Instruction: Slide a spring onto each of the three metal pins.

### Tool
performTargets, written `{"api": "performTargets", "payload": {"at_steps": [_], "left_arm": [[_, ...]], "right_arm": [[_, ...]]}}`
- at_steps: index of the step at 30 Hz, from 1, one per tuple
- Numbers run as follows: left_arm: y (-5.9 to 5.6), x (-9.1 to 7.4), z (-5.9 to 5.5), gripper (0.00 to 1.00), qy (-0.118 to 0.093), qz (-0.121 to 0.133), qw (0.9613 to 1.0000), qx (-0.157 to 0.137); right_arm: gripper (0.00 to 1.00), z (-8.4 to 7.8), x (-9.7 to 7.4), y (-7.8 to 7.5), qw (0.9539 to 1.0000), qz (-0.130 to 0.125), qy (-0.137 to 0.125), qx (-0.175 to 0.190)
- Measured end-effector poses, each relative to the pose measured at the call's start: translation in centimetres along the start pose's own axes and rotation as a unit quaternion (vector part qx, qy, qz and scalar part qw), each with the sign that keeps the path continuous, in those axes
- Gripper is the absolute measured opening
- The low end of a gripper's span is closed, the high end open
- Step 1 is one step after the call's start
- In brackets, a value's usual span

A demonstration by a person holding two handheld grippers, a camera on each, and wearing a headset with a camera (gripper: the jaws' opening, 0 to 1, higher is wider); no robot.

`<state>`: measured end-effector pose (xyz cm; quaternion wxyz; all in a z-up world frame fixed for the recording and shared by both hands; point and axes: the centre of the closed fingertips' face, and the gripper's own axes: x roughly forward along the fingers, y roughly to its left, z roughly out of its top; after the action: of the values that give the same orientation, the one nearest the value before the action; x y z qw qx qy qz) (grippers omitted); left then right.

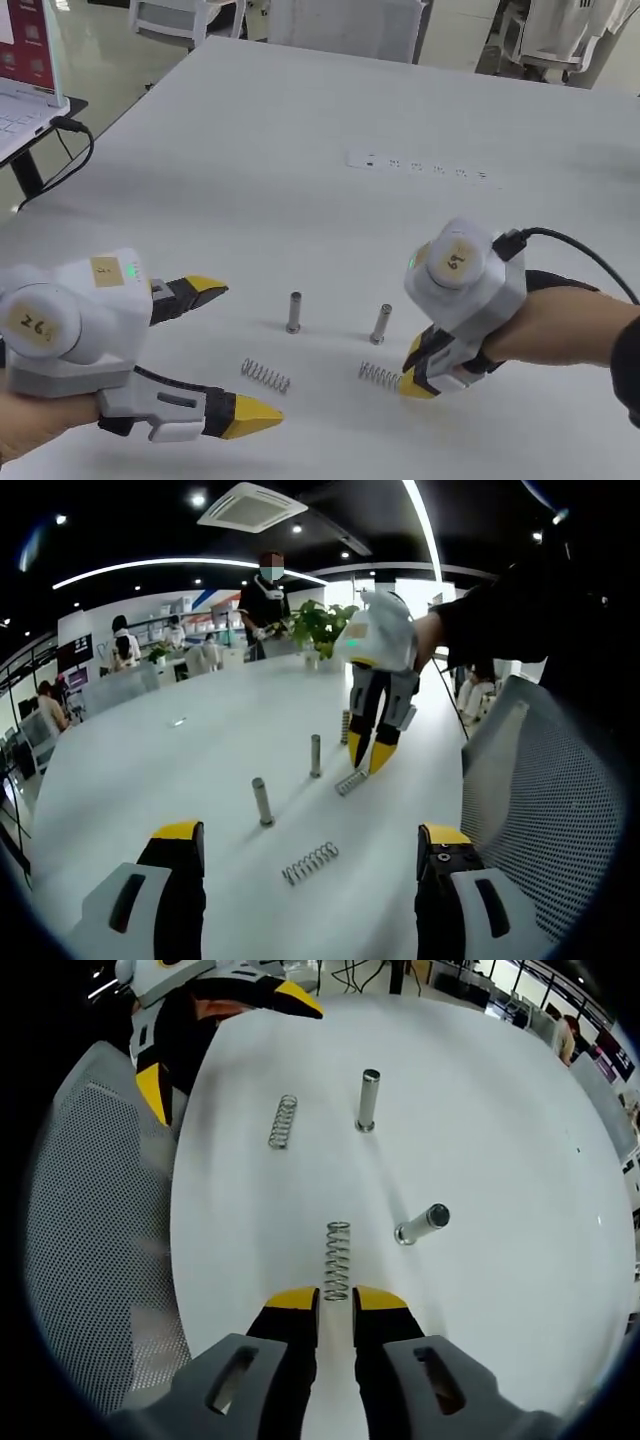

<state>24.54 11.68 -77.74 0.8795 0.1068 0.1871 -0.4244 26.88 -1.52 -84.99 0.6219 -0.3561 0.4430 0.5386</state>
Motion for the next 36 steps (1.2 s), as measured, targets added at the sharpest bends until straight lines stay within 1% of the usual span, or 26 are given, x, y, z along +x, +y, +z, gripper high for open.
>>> {"api": "performTargets", "payload": {"at_steps": [2,4,9,13,14,19,24,31,36], "left_arm": [[0.0,0.0,0.0,0.84,0.000,0.000,1.0000,0.000],[0.0,0.0,0.0,0.84,-0.001,0.000,1.0000,-0.001],[0.1,-0.1,0.0,0.84,0.000,0.001,1.0000,-0.001],[0.1,-0.1,0.0,0.84,-0.001,0.002,1.0000,-0.001],[0.1,-0.2,0.0,0.84,-0.001,0.002,1.0000,-0.002],[0.0,-0.2,0.0,0.84,-0.002,0.002,1.0000,-0.002],[-0.2,-0.2,0.0,0.83,-0.002,0.001,1.0000,-0.003],[-0.9,-0.2,0.1,0.80,-0.003,-0.009,1.0000,-0.001],[-1.4,-0.1,0.2,0.78,-0.001,-0.017,0.9998,0.000]], "right_arm": [[0.11,0.0,0.2,0.0,1.0000,0.001,0.002,0.001],[0.10,-0.2,0.4,-0.1,1.0000,-0.005,0.007,-0.005],[0.10,-0.3,0.6,-0.1,0.9999,-0.003,0.010,-0.005],[0.09,-0.7,0.8,-0.1,0.9997,-0.008,0.018,-0.013],[0.09,-0.5,0.8,-0.1,0.9998,-0.009,0.014,-0.014],[0.09,-0.6,0.7,-0.3,0.9995,-0.014,0.012,-0.026],[0.08,-0.3,0.1,-0.2,0.9997,-0.014,0.000,-0.021],[0.08,-0.3,-0.8,0.2,0.9997,-0.014,-0.010,-0.020],[0.08,-0.1,-1.8,0.6,0.9995,-0.016,-0.025,-0.013]]}}
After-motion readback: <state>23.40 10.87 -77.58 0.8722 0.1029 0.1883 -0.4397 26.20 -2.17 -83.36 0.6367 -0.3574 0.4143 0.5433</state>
